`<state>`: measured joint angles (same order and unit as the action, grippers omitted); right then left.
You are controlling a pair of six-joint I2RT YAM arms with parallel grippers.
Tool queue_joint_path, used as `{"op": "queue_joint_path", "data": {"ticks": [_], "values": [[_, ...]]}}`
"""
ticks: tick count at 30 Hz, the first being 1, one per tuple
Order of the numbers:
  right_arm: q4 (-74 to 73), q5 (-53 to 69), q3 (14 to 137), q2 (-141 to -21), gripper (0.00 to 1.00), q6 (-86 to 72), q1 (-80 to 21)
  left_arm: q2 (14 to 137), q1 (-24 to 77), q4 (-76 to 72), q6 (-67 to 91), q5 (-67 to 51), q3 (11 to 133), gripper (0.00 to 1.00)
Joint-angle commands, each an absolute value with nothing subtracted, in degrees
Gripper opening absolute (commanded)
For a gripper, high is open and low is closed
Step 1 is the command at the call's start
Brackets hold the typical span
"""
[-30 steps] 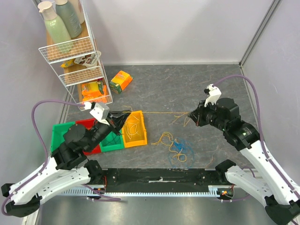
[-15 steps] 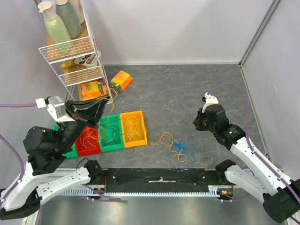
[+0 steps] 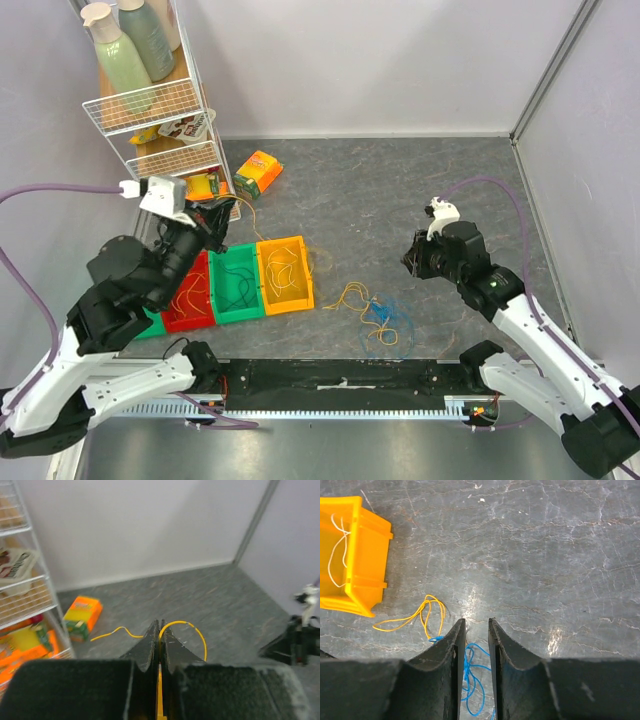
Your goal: Untangle the cables
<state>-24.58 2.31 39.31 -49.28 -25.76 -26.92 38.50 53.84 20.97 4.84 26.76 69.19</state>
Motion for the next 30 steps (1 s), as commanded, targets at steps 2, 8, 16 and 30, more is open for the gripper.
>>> {"op": "queue_joint_path", "data": {"ticks": [2,8,16,30], "values": [[-23.99,5.10,42.28,-47.20,0.33,-24.17,-26.89,43.06,53.70,35.32,4.49,46.02,73.12,0.02],[-23.29,6.50,42.01,-47.20,0.33,-23.12,-26.89,42.98,53.09,38.93,4.48,52.99,73.91,0.02],[-23.29,7.82,42.36,-46.93,0.34,-20.92,-26.89,48.34,42.84,45.18,2.12,52.14,76.38,0.02],[-22.94,10.11,42.19,-45.97,0.35,-19.60,-26.89,49.75,13.36,41.12,4.73,41.67,64.00,0.02]]}}
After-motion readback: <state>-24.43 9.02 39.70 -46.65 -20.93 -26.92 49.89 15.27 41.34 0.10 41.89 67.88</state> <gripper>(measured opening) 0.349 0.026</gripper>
